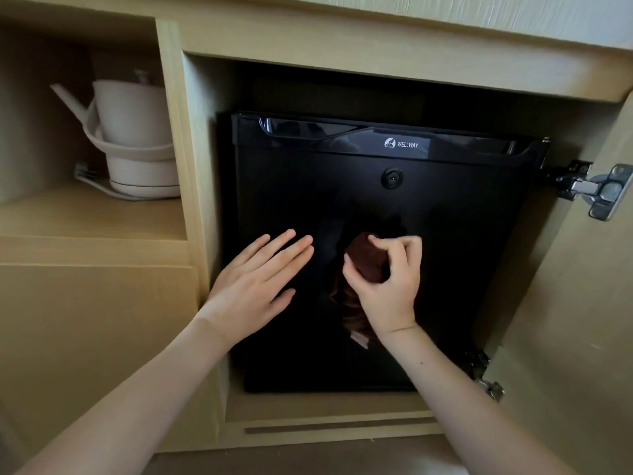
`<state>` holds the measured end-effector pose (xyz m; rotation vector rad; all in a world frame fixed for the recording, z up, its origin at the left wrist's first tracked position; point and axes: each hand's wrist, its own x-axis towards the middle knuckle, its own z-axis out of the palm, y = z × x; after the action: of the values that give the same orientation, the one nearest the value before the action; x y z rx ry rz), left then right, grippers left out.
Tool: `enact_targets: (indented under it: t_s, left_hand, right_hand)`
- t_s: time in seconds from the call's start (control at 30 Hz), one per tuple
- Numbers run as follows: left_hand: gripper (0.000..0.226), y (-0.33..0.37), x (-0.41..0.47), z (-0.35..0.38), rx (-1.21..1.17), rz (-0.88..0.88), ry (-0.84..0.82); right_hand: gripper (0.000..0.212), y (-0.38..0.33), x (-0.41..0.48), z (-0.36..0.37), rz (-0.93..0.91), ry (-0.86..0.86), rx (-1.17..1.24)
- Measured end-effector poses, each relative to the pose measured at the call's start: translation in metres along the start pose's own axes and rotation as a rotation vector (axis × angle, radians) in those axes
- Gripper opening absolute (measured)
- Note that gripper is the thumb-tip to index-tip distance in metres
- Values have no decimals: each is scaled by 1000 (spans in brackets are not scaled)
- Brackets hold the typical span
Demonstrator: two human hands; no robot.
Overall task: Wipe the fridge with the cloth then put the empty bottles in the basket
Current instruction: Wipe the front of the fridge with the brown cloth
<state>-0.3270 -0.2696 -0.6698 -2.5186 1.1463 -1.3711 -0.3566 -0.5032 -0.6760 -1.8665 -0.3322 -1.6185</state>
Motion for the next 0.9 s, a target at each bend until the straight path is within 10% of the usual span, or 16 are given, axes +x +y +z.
enact_targets:
  t_s: [0.37,0.67,0.9]
  left_hand:
    - [77,1,3,-6,-49,-91,17]
    - [82,-17,21,-27,37,61,50]
    - [81,-17,22,-32,9,46,20]
  right_hand:
    - [38,5,-54,-4,43,-222,2]
    - [35,-32,16,35,247,328,82]
    - [41,-30,-112,41,626,335,107]
